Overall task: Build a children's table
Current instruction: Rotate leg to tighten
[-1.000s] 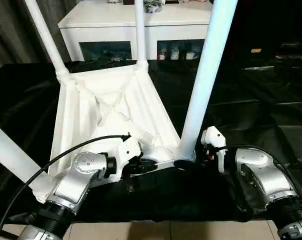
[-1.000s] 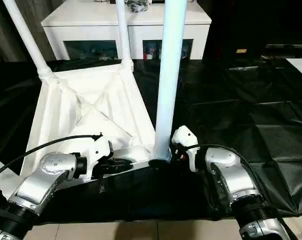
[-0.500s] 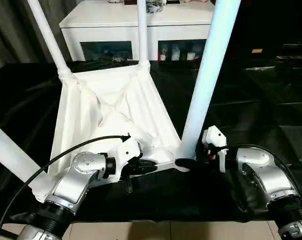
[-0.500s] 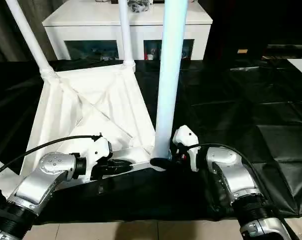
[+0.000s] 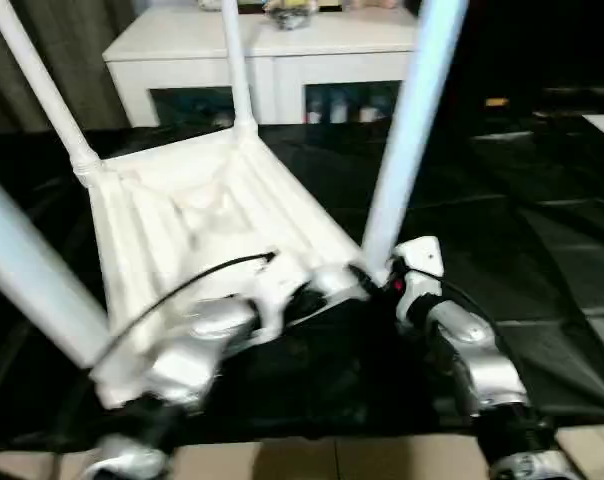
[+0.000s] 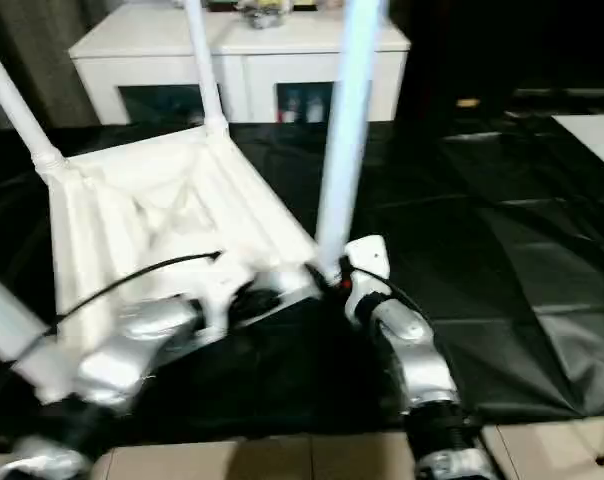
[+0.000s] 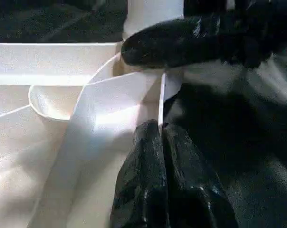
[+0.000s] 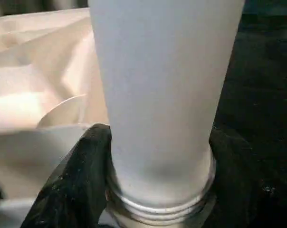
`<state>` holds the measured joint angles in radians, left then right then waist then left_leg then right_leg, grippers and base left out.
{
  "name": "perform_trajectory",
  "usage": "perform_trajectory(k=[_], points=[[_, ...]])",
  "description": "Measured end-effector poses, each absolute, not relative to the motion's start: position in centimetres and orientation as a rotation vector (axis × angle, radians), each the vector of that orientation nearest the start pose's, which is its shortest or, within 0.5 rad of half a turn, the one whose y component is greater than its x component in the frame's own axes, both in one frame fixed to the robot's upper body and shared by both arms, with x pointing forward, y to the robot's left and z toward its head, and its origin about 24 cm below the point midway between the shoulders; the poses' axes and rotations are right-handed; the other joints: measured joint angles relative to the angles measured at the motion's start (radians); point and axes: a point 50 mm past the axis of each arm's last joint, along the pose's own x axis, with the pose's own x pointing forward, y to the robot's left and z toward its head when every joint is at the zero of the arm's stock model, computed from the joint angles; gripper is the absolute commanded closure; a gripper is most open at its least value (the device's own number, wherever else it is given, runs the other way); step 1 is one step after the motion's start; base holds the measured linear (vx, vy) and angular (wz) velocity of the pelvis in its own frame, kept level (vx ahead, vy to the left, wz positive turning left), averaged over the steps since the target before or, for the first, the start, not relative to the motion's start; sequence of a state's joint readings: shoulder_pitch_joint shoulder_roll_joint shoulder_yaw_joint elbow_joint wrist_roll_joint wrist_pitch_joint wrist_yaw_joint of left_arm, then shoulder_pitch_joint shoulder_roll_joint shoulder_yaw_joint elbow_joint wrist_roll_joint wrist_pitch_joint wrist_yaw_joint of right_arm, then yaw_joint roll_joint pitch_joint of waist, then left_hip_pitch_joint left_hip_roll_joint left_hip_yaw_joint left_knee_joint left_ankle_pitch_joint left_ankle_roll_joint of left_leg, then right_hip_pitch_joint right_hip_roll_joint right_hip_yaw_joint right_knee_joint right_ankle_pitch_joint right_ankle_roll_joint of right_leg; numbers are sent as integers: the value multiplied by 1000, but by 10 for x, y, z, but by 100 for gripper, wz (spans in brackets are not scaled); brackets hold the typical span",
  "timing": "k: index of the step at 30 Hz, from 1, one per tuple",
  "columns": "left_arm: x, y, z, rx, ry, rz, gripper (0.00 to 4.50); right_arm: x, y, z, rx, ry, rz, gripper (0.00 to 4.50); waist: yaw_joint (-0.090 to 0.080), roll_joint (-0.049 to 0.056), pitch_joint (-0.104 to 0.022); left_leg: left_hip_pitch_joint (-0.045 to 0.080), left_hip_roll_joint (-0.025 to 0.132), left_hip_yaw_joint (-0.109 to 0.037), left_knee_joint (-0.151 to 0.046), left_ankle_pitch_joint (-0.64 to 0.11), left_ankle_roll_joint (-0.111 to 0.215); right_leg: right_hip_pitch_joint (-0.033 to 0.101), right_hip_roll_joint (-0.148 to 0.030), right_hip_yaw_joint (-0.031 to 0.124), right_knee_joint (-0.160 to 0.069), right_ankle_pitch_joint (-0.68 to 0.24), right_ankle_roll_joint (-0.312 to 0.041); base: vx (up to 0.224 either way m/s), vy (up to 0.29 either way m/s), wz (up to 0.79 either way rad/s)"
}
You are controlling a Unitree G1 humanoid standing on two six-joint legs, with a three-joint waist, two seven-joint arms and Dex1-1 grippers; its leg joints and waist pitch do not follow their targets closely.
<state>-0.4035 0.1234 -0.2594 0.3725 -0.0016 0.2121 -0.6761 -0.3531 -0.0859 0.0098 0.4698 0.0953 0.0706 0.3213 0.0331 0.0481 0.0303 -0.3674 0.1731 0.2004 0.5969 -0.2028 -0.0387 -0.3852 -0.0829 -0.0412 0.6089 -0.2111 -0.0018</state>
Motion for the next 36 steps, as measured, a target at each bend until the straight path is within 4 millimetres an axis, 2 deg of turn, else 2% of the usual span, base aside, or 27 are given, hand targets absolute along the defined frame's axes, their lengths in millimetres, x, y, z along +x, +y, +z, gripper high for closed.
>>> perform_trajectory(k=[2, 8, 9, 11, 13, 17, 21, 25, 26, 29, 31, 33, 35, 36], points=[[301, 66, 34, 152, 270, -888, 450, 313, -127, 23, 18, 194, 330, 185, 4, -2, 0, -1, 0, 0, 0, 0, 0, 0, 0, -1, -1, 0, 1, 0, 0, 0], [309, 62, 35, 148, 257, -795, 450, 310, -115, 22, 37, 173, 321, 185, -5, -6, 1, -1, 0, 0, -1, 0, 0, 0, 0, -1, -1, -1, 2, 0, 0, 0], [309, 62, 35, 150, 256, -798, 450, 309, -115, 22, 39, 170, 327, 150, -5, -6, 1, -1, 0, 0, -1, 0, 0, -1, 0, -1, -1, -1, 2, 0, 0, 0], [309, 66, 35, 163, 257, -809, 450, 306, -115, 22, 43, 165, 360, 115, -7, -6, 2, -1, 0, 0, -2, -1, 0, -1, 0, -1, -1, -2, 3, 0, 0, 0], [308, 70, 36, 176, 256, -832, 450, 305, -116, 22, 44, 164, 410, 109, -11, -6, 2, -1, 1, 0, -3, -1, 0, -2, 0, -1, -1, -2, 3, 0, 0, 0], [303, 78, 36, 208, 253, -893, 450, 303, -119, 23, 25, 181, 533, 68, -20, -6, 2, -1, 1, 0, -3, -1, 0, -2, 1, -1, -1, -2, 3, 0, 0, 0], [295, 91, 36, 222, 255, -960, 450, 299, -126, 26, -25, 202, 676, 68, -27, -7, 2, -1, 1, 0, -3, -1, 0, -2, 1, -1, -1, -2, 3, 0, 0, 0], [290, 100, 38, 213, 290, -1021, 450, 296, -133, 29, -57, 214, 791, 68, -19, -11, 5, -2, 1, 0, -3, 0, 0, -2, 1, -1, -1, -2, 3, 0, 0, 0], [289, 102, 39, 211, 304, -1031, 418, 296, -135, 29, -56, 217, 803, 58, -17, -12, 6, -2, 1, 0, -3, 0, 0, -2, 1, -1, -1, -2, 3, 0, 0, 0], [287, 110, 42, 222, 348, -1054, 418, 294, -142, 32, -71, 225, 851, 58, -7, -14, 8, -2, 1, 0, -3, 0, 0, -2, 1, -1, -1, -2, 3, 0, 0, 0], [287, 114, 43, 225, 369, -1065, 380, 294, -147, 36, -87, 224, 876, 58, -2, -13, 8, -2, 1, 0, -3, 0, 0, -2, 1, -1, -1, -2, 3, 0, 0, 0], [287, 114, 44, 220, 374, -1064, 377, 294, -148, 38, -90, 225, 889, 58, 1, -13, 8, -2, 1, 0, -3, 0, 0, -2, 1, -1, -1, -2, 3, 0, 0, 0], [286, 115, 44, 214, 381, -1064, 343, 293, -148, 38, -82, 225, 902, 58, 2, -13, 9, -2, 1, 0, -3, 0, 0, -2, 1, -1, 0, -2, 3, 0, 0, 0], [286, 115, 44, 211, 384, -1067, 343, 293, -149, 38, -82, 225, 907, 58, 2, -13, 9, -2, 1, 0, -2, 0, 0, -2, 1, -1, 0, -2, 3, 0, 0, 0]])
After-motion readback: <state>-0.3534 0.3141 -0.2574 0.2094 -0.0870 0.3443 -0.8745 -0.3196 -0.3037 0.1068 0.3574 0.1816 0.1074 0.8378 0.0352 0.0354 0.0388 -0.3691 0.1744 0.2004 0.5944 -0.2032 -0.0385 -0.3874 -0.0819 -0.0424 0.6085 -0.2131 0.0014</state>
